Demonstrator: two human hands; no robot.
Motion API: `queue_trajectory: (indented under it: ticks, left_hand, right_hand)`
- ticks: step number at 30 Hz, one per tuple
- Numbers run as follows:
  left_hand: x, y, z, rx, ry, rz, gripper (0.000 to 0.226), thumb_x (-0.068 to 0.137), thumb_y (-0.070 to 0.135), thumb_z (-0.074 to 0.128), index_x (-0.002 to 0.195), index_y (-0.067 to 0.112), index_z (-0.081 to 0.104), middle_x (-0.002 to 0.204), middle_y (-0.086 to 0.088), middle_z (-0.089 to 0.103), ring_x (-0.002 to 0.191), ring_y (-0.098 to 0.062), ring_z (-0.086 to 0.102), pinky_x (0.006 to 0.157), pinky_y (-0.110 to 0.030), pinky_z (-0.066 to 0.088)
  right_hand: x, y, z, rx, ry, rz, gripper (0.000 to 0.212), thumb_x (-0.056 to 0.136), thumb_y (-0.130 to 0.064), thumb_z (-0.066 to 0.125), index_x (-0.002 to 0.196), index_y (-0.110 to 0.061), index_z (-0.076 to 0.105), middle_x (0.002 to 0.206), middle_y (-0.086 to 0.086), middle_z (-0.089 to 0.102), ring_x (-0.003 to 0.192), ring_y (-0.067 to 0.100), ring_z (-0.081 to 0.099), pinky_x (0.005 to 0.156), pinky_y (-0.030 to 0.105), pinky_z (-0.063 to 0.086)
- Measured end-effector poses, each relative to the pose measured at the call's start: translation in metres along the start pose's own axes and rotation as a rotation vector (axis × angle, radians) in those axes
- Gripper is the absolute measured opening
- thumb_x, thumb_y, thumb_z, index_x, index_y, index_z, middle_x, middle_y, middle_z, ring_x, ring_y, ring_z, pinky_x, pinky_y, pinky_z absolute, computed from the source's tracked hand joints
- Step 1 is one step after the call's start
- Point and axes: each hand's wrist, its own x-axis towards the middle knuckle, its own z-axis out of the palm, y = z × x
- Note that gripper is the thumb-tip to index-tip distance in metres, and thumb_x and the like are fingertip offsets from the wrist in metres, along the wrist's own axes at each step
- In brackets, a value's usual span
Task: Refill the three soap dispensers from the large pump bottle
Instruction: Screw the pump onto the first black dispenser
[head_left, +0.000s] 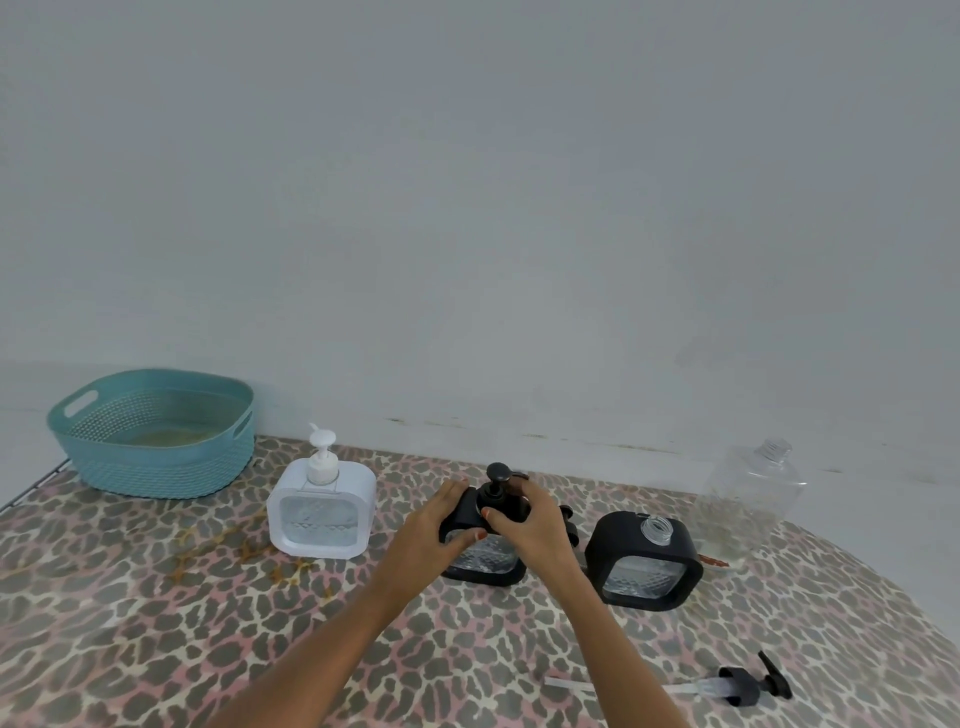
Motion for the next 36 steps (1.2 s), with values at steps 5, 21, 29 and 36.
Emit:
queue_trajectory:
  ticks: [5,21,29,36]
  left_hand:
    - [-0.001,0.001,-0.001,-0.025,-0.025,-0.023,0.051,0.086,0.015,0.061,0.131,0.02,0.04,0.11,0.034,0.037,0.096,0.033,0.038,0.079,0.009,0.029]
    - [0.0,0.002,-0.001,0.005,-0.01,-0.008,0.058,0.086,0.02,0.062,0.137,0.019,0.035,0.124,0.021,0.034,0.118,0.003,0.039,0.081,0.011,0.025]
    - [0.0,0.001,-0.001,-0.022,-0.019,-0.017,0.049,0.085,0.018,0.062,0.126,0.032,0.039,0.108,0.032,0.043,0.097,0.03,0.042,0.079,0.005,0.034]
    - [0.001,0.0,0.0,0.005,0.003,-0.008,0.06,0.085,0.014,0.062,0.135,0.023,0.031,0.112,0.03,0.033,0.108,0.009,0.036,0.078,0.01,0.027]
  right_hand:
    - [-0.001,-0.005,0.016,-0.182,0.216,0.027,0.034,0.077,-0.03,0.072,0.092,-0.022,0.042,0.09,-0.007,0.05,0.086,0.011,0.047,0.076,0.016,0.024]
    - [0.002,0.003,0.007,-0.136,0.159,0.025,0.028,0.074,-0.03,0.074,0.091,-0.029,0.052,0.089,-0.011,0.058,0.09,0.012,0.056,0.099,0.039,0.036]
    - [0.0,0.0,0.01,-0.141,0.103,0.031,0.048,0.073,-0.043,0.066,0.117,-0.032,0.051,0.115,-0.009,0.055,0.114,0.013,0.047,0.107,0.045,0.029]
    - [0.004,0.002,-0.001,-0.13,0.071,-0.009,0.029,0.077,-0.03,0.069,0.105,-0.022,0.067,0.099,-0.001,0.069,0.098,0.017,0.061,0.097,0.045,0.042]
